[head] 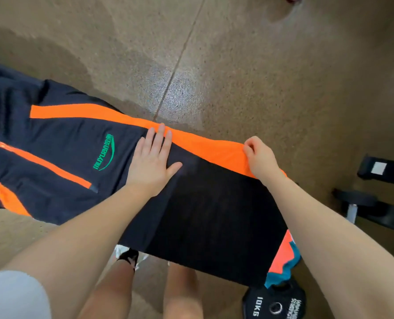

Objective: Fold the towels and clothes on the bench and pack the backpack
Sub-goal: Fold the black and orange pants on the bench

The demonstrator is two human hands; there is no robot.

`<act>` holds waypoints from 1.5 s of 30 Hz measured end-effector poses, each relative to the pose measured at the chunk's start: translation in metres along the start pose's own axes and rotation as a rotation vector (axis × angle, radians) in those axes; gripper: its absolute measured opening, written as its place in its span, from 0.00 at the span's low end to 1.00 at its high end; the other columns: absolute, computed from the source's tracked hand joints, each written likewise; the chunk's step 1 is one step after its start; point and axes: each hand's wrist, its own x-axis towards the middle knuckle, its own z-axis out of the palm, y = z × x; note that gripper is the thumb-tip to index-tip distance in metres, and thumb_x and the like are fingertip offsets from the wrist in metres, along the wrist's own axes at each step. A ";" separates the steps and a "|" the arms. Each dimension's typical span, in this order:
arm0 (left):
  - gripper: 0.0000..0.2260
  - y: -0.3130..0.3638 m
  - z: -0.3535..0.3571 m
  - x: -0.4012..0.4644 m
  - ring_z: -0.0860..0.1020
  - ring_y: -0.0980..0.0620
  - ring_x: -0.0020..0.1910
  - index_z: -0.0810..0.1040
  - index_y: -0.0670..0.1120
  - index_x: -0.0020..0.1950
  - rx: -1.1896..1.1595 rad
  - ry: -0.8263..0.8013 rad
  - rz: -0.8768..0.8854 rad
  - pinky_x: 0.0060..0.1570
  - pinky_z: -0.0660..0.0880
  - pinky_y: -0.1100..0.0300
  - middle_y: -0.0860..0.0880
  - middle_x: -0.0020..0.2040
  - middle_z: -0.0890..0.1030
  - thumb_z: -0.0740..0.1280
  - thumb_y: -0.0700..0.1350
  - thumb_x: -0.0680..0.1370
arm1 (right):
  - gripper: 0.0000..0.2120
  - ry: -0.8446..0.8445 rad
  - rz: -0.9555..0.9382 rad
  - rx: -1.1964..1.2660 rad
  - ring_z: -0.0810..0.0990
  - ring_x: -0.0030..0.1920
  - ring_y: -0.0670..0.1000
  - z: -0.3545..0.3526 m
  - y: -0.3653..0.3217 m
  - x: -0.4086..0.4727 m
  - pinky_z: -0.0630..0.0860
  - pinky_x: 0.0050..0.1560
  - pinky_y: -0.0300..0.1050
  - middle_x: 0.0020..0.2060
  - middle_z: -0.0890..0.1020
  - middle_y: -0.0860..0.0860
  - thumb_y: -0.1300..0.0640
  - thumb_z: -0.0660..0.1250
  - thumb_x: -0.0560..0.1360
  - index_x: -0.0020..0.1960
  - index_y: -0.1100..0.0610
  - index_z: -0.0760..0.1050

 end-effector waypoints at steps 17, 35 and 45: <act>0.25 -0.081 -0.035 -0.064 0.62 0.35 0.70 0.62 0.33 0.71 -0.121 0.056 -0.031 0.67 0.61 0.42 0.35 0.72 0.61 0.61 0.45 0.78 | 0.22 0.010 -0.604 -0.373 0.75 0.61 0.65 0.083 -0.088 -0.083 0.74 0.58 0.59 0.62 0.75 0.64 0.55 0.64 0.69 0.61 0.62 0.76; 0.12 -0.248 -0.041 -0.122 0.71 0.37 0.59 0.72 0.40 0.58 -0.424 0.187 -0.633 0.53 0.67 0.48 0.38 0.57 0.75 0.63 0.46 0.78 | 0.24 0.098 0.118 -0.022 0.73 0.58 0.59 0.251 -0.201 -0.200 0.74 0.53 0.52 0.67 0.61 0.54 0.54 0.61 0.78 0.73 0.54 0.60; 0.17 -0.290 -0.053 -0.170 0.73 0.46 0.44 0.67 0.39 0.64 -0.713 0.548 -0.477 0.49 0.63 0.64 0.40 0.58 0.68 0.60 0.32 0.75 | 0.25 0.007 0.057 -0.165 0.75 0.50 0.52 0.273 -0.199 -0.240 0.75 0.47 0.44 0.66 0.64 0.51 0.56 0.57 0.80 0.75 0.49 0.56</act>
